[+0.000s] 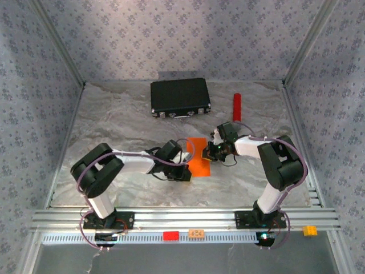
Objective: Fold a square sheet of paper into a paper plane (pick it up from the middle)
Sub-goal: First fold the square sheet of paper in half at the center of the table.
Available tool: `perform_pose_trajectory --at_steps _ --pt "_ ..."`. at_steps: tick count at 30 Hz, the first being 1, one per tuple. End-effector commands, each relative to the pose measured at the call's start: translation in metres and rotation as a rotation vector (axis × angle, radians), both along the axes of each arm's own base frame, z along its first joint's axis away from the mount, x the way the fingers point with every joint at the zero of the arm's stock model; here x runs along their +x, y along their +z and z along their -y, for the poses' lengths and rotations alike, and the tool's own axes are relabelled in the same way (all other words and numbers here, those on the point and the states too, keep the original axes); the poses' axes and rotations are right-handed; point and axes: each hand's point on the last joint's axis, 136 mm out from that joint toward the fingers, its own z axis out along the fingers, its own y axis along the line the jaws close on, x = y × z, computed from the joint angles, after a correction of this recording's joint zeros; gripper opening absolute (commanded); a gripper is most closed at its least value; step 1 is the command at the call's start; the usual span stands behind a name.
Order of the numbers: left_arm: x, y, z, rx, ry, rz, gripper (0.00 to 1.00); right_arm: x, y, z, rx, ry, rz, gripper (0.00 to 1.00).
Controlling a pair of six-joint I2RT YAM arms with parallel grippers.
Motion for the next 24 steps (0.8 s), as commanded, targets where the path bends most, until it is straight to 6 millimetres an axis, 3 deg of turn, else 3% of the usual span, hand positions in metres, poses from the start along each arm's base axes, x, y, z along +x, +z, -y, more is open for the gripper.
perform_pose_trajectory --at_steps 1,6,9,14,20,24 --pt "0.033 0.04 0.011 -0.11 0.067 0.06 0.05 -0.026 -0.034 0.025 -0.143 -0.038 -0.12 0.0" --pt "0.08 0.043 0.014 -0.171 0.17 0.014 0.07 -0.025 -0.034 0.026 -0.145 -0.038 -0.117 0.0" --pt "0.085 0.039 0.026 -0.187 0.141 -0.012 0.08 -0.025 -0.033 0.025 -0.143 -0.035 -0.117 0.0" --pt "0.082 0.013 0.023 -0.122 0.147 -0.044 0.07 -0.026 -0.033 0.026 -0.147 -0.036 -0.116 0.0" --pt "0.061 -0.025 0.002 -0.026 0.141 -0.102 0.06 -0.026 -0.035 0.026 -0.147 -0.036 -0.121 0.0" --pt "0.052 -0.037 -0.011 0.035 0.135 -0.096 0.06 -0.025 -0.035 0.026 -0.147 -0.037 -0.119 0.0"
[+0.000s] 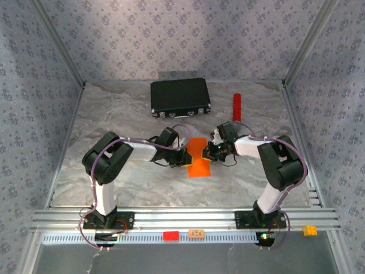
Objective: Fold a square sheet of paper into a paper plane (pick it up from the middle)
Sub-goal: First fold the square sheet of paper in half at the center of the table.
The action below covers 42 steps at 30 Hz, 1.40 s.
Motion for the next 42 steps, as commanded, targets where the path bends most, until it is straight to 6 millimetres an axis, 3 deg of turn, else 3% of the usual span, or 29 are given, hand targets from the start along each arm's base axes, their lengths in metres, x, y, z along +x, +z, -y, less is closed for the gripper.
perform_pose_trajectory --at_steps 1,10,18,27,31,36,42 --pt "-0.023 -0.025 -0.019 0.097 -0.027 -0.052 0.06 -0.025 -0.035 0.026 -0.147 -0.037 -0.12 0.0" --pt "0.022 0.031 0.002 -0.011 0.043 0.045 0.08 -0.024 -0.032 0.025 -0.147 -0.031 -0.114 0.0" --pt "0.055 0.02 0.009 -0.028 0.099 0.031 0.08 -0.023 -0.033 0.025 -0.147 -0.033 -0.114 0.0" --pt "0.041 -0.02 -0.01 0.084 0.114 -0.029 0.08 -0.023 -0.032 0.025 -0.148 -0.031 -0.114 0.0" --pt "0.046 -0.008 -0.006 0.055 0.112 -0.015 0.08 -0.022 -0.03 0.024 -0.141 -0.028 -0.111 0.0" --pt "0.069 0.023 0.002 0.012 0.115 0.042 0.09 -0.018 -0.026 0.02 -0.127 -0.02 -0.099 0.0" --pt "0.099 0.034 0.004 -0.01 0.133 0.062 0.09 -0.018 -0.026 0.021 -0.134 -0.018 -0.099 0.0"
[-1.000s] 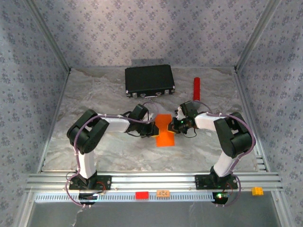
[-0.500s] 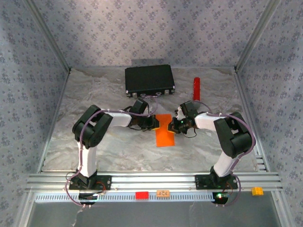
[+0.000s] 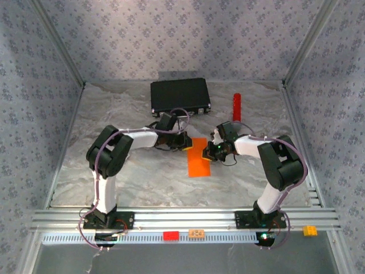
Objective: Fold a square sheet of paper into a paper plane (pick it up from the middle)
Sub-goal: First fold the square sheet of paper in half at the center of the table, then fold the triangle a second time at the center of the table.
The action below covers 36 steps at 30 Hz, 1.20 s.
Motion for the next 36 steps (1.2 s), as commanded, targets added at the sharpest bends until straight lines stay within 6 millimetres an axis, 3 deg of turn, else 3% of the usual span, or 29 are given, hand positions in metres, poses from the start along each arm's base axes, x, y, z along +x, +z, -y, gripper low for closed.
perform_pose_trajectory --at_steps 1,7,12,17,20,25,36 --pt "0.016 0.003 0.001 -0.003 -0.001 0.009 0.09 -0.018 -0.027 0.021 -0.125 -0.017 -0.09 0.0" --pt "0.027 -0.01 0.007 0.007 -0.004 -0.02 0.09 -0.017 -0.027 0.02 -0.116 -0.02 -0.087 0.0" --pt "0.031 -0.038 0.001 0.069 0.034 -0.056 0.08 -0.013 -0.021 0.013 -0.074 -0.024 -0.075 0.0" --pt "0.026 -0.055 -0.006 0.093 0.055 -0.087 0.07 0.004 0.02 -0.004 0.038 -0.036 0.009 0.07" --pt "0.023 -0.058 -0.007 0.089 0.054 -0.094 0.07 0.005 0.043 0.005 0.019 -0.059 0.056 0.2" --pt "0.019 -0.06 -0.008 0.085 0.054 -0.104 0.06 -0.013 0.044 0.03 0.003 -0.123 0.006 0.28" --pt "0.017 -0.058 -0.008 0.077 0.055 -0.107 0.05 -0.072 0.025 0.021 0.051 -0.098 -0.14 0.35"
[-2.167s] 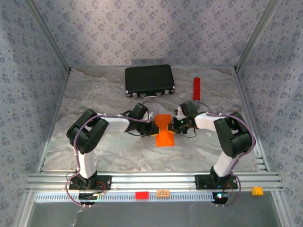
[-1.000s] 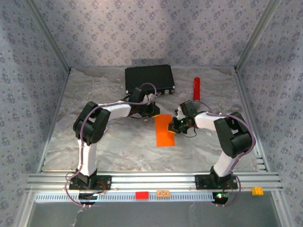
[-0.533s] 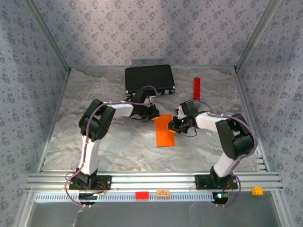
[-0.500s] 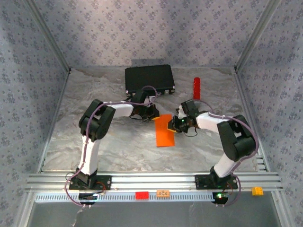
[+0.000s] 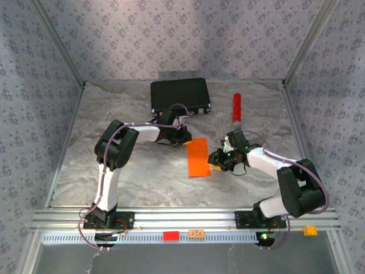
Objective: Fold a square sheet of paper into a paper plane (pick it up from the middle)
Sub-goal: Fold the triangle a second time at the center of the table.
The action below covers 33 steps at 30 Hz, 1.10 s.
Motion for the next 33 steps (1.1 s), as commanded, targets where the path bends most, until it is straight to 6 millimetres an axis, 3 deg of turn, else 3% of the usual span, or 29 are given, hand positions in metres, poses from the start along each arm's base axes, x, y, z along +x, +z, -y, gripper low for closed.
perform_pose_trajectory --at_steps 1,16,33 --pt "-0.017 -0.031 -0.01 0.073 0.004 -0.067 0.05 -0.02 -0.003 -0.006 0.02 0.013 -0.07 0.35" --pt "-0.018 -0.032 -0.009 0.07 0.003 -0.07 0.05 -0.034 -0.023 -0.004 -0.023 -0.006 -0.12 0.37" --pt "-0.019 -0.032 -0.006 0.06 -0.005 -0.078 0.05 -0.011 -0.006 -0.028 0.066 -0.009 -0.053 0.36"
